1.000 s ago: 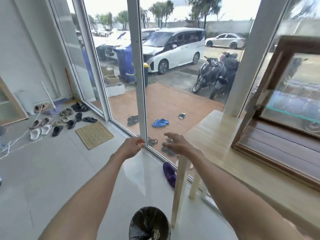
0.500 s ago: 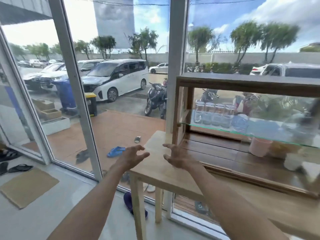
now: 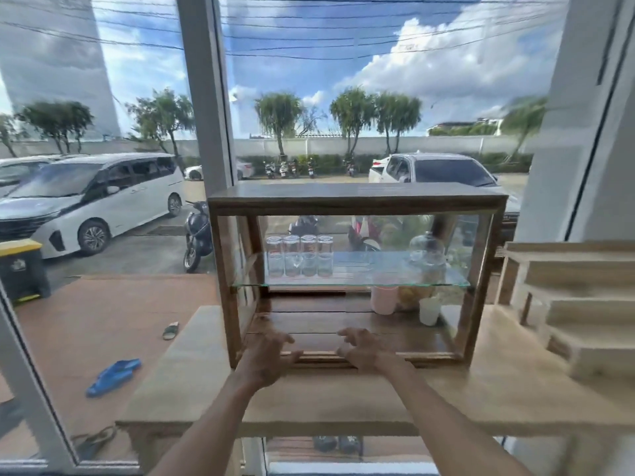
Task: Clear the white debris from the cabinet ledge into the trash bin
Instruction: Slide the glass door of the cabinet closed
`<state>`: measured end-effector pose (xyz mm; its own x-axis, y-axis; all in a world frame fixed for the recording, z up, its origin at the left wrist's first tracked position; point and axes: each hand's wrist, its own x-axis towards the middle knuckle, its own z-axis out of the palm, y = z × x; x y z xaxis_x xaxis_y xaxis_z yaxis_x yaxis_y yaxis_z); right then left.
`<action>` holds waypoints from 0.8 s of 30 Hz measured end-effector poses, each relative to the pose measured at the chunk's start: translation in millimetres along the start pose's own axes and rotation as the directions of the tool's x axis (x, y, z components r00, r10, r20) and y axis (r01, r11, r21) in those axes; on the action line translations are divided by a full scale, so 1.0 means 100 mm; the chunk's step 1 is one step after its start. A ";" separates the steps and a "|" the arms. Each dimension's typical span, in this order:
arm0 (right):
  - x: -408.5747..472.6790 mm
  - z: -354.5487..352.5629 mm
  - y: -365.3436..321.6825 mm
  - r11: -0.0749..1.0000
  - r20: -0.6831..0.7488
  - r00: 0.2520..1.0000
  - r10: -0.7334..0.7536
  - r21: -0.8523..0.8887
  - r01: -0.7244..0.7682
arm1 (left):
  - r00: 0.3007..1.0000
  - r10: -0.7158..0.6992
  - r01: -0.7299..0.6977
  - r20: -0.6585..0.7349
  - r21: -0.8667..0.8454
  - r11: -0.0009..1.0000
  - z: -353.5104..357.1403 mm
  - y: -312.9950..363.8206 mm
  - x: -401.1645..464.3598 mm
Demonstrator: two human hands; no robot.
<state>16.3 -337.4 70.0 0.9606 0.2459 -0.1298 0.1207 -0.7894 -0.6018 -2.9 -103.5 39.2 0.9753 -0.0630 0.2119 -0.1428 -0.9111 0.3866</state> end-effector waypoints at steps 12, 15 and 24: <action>-0.41 -0.75 0.92 0.993 -0.215 0.972 0.095 0.095 -0.076 | 0.985 0.087 -0.094 0.152 0.036 0.995 0.66 0.05 -0.31; -0.47 -0.91 1.00 0.993 -0.321 0.946 0.035 0.116 0.003 | 0.971 0.073 -0.099 0.226 0.104 0.990 0.80 0.04 -0.44; -0.55 -1.34 0.89 0.953 -0.763 0.613 -0.205 -0.012 0.303 | 0.977 0.014 -0.053 0.212 0.176 0.983 1.02 -0.03 -0.54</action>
<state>7.8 -496.7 129.0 0.7549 -0.1171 0.6453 0.4093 -0.6847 -0.6031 -38.2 -138.5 -64.8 0.9867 -0.1610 0.0225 -0.1621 -0.9640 0.2107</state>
